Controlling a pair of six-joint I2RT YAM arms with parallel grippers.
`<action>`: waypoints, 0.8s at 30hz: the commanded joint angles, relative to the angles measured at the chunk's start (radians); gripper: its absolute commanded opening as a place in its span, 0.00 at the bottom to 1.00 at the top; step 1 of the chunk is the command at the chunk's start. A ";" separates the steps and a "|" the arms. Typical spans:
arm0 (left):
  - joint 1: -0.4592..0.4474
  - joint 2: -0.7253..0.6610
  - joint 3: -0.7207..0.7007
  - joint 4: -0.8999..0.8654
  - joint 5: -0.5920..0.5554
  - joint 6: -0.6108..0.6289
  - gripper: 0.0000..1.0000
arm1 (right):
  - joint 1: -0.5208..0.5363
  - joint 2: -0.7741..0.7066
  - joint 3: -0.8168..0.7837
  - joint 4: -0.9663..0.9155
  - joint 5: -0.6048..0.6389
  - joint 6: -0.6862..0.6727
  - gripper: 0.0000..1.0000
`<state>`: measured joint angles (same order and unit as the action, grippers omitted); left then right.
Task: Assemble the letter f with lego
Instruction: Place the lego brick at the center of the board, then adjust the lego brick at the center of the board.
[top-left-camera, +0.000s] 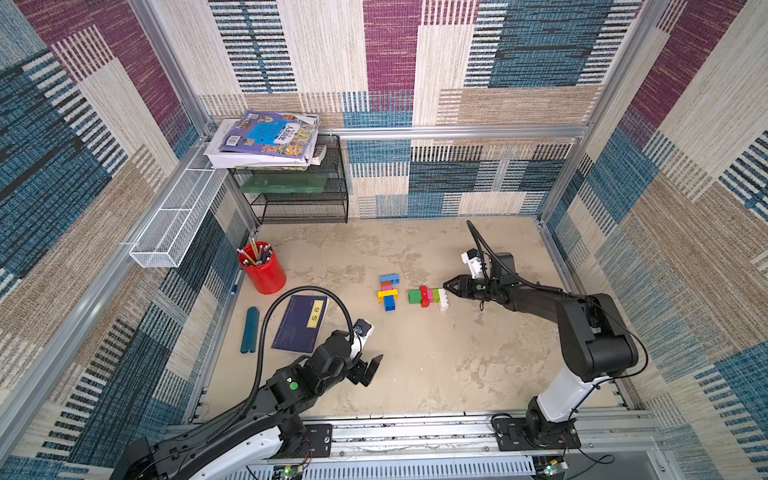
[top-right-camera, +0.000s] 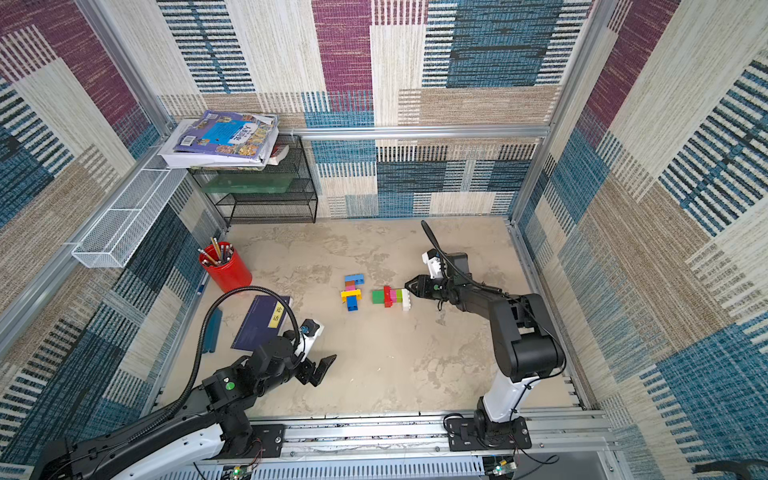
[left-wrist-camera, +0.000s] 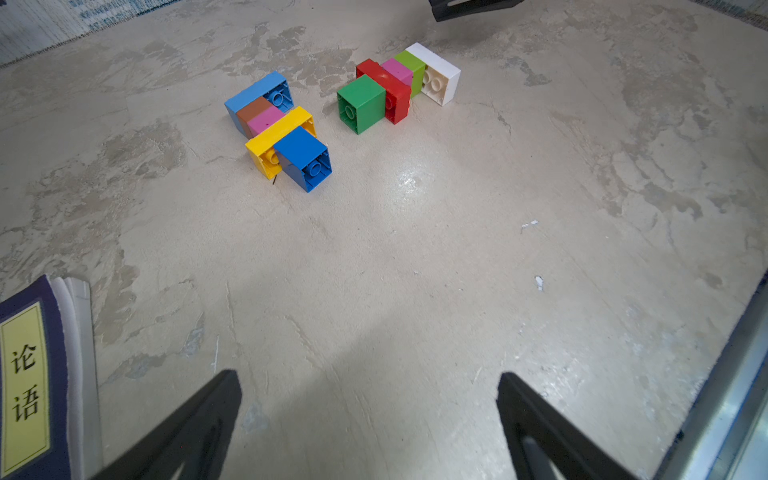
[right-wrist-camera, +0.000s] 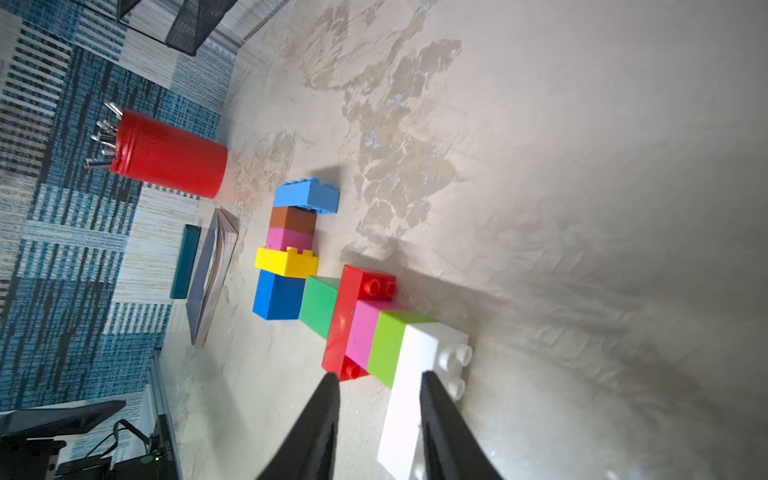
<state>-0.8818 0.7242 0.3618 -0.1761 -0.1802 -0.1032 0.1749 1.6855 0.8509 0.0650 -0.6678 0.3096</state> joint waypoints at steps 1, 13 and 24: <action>0.001 -0.001 0.006 0.010 0.001 -0.004 0.99 | 0.043 -0.060 -0.030 -0.054 0.131 -0.028 0.34; 0.000 0.001 0.005 0.012 0.002 -0.003 0.99 | 0.176 -0.181 -0.138 -0.116 0.295 -0.019 0.21; -0.001 0.003 0.005 0.012 0.003 -0.003 0.99 | 0.190 -0.077 -0.136 -0.106 0.336 -0.022 0.17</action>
<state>-0.8818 0.7258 0.3618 -0.1761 -0.1799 -0.1032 0.3645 1.5887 0.7006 -0.0528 -0.3573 0.2981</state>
